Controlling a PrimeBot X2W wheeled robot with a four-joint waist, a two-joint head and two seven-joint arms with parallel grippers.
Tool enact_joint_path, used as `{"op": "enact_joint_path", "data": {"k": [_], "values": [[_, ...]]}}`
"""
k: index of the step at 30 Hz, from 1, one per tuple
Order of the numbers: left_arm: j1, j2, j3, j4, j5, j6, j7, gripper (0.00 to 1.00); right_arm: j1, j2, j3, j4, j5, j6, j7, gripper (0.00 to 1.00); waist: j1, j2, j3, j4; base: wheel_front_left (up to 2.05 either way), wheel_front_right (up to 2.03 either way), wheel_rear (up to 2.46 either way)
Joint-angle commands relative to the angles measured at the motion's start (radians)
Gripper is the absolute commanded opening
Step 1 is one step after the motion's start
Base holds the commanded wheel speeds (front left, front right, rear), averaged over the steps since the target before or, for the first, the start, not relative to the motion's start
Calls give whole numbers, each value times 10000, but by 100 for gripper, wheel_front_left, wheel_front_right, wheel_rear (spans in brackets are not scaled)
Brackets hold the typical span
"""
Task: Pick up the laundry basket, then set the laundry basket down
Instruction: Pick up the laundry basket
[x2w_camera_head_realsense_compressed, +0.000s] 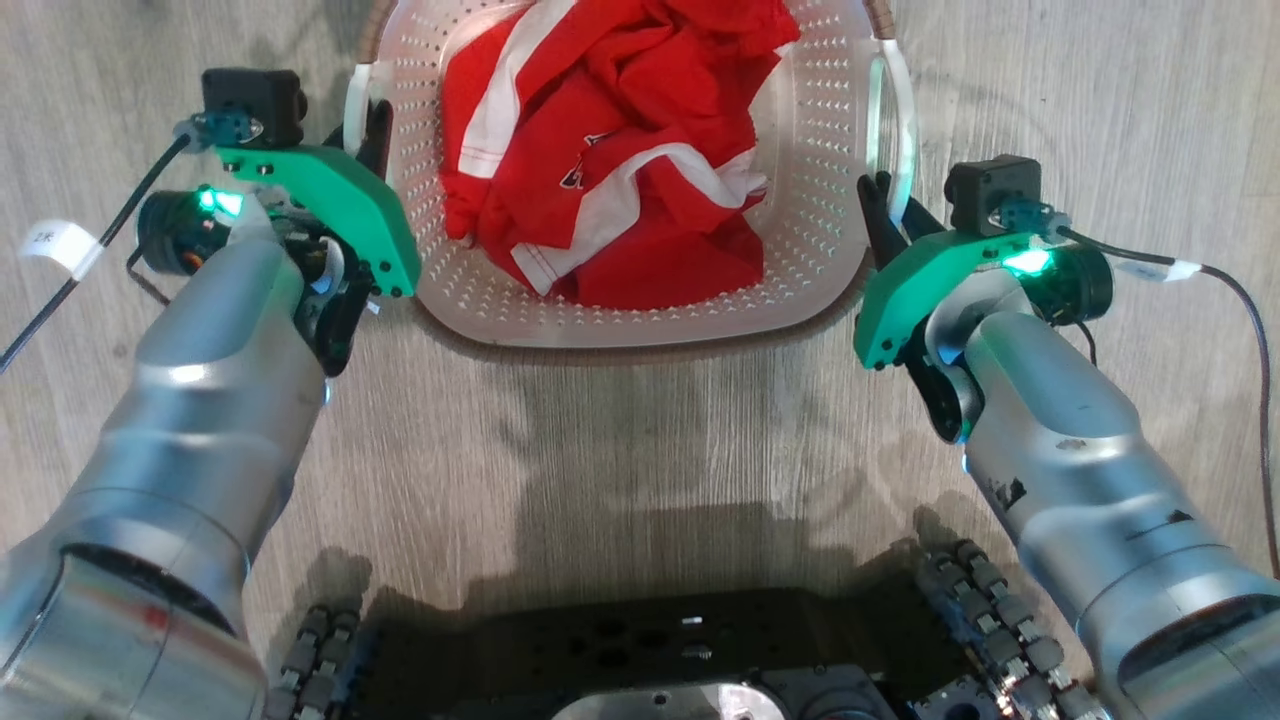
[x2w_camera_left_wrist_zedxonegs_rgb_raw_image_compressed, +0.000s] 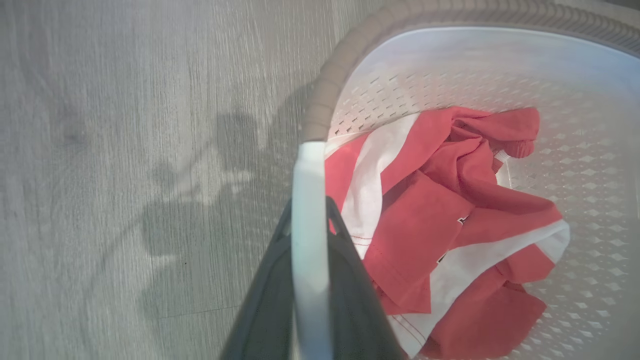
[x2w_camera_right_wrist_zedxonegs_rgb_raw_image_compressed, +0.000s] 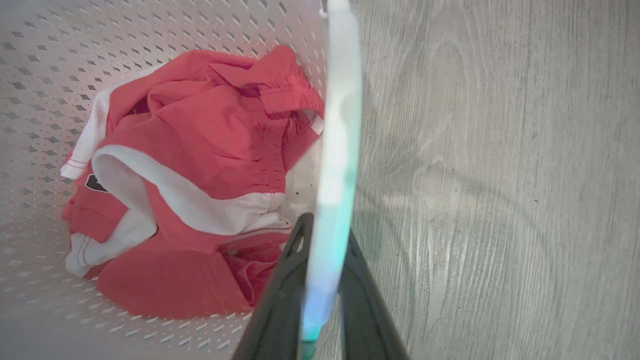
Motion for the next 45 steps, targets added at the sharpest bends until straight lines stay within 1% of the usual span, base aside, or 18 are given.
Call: {"op": "enact_joint_path", "data": {"k": [1,6,13,22,28,40,45], "values": [[105,387,52,-67,-215,6,23,0,450,78,222,92,71,-17,-45,0,0,0,-159,30,0,0,0],[197,363,-263,-162,-688,6,312,0,251,78,478,497,182,-17,-34,0,0,0,-607,37,0,0,0],[385,377,-556,-238,-1368,6,941,0,-73,78,944,1085,515,-17,524,0,0,0,-1379,-4,0,0,0],[788,485,-901,-214,-2222,6,1726,0,-187,78,1539,1675,1112,-17,1780,0,0,0,-2814,-71,0,0,0],[1039,516,-1059,-146,-2641,6,1944,0,-70,78,1871,1843,1589,-17,2687,0,0,0,-3737,-74,0,0,0],[1576,657,-1298,30,-3288,6,2272,0,599,78,2533,1770,2768,-17,4691,0,0,0,-5552,-312,0,0,0],[1895,688,-1351,126,-3588,6,2618,0,896,78,2797,1755,3137,-17,5231,0,0,0,-6268,-455,0,0,0]]}}
